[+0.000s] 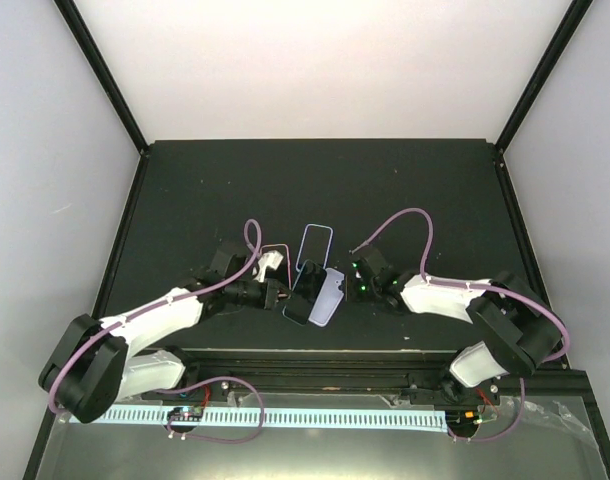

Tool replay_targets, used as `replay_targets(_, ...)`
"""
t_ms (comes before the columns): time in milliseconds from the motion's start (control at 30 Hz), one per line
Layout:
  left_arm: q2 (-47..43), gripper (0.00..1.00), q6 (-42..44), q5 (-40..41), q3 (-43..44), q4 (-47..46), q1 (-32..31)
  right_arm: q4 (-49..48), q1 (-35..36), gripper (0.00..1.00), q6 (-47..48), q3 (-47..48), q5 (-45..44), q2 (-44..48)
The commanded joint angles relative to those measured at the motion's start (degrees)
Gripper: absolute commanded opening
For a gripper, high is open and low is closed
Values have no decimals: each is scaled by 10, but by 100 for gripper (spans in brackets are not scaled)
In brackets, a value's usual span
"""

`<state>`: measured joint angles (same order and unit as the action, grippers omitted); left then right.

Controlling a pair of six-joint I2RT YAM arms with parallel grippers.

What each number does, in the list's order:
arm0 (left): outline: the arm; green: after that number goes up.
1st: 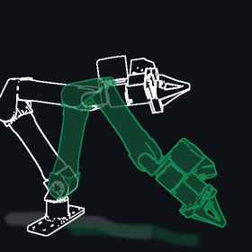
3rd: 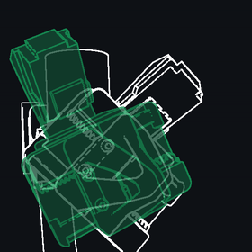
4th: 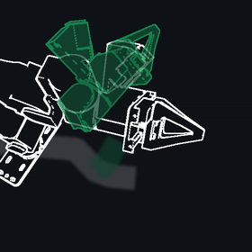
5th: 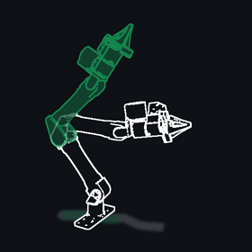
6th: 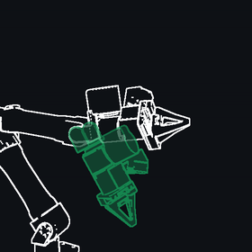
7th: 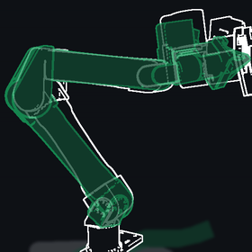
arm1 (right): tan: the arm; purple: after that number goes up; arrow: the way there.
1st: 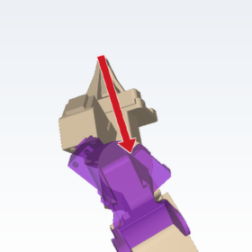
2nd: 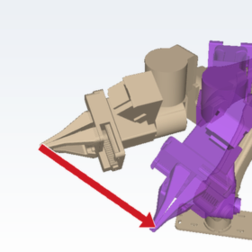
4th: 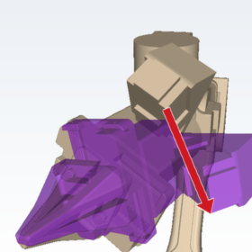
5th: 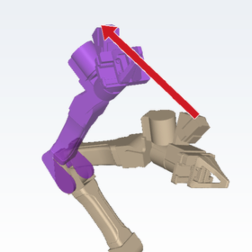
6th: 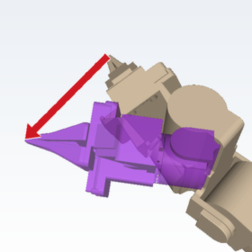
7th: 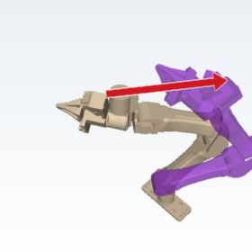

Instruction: Put the phone into the phone case

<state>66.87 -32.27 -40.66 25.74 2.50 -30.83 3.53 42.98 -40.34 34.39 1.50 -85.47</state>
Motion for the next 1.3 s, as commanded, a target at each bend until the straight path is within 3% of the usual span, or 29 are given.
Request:
replay_targets(0, 6, 2, -25, 0, 5, -59, -15, 18, -2, 22, 20, 17, -11, -6)
replay_targets(467, 23, 2, -15, 29, 7, -46, -27, 45, -2, 13, 28, 34, -16, -16)
replay_targets(833, 35, 1, -49, 23, 6, -82, -39, 63, -2, 12, 60, 42, -2, 2)
replay_targets(1267, 89, 2, -134, 46, 8, -154, -55, 58, -1, 44, -33, 2, 15, 103)
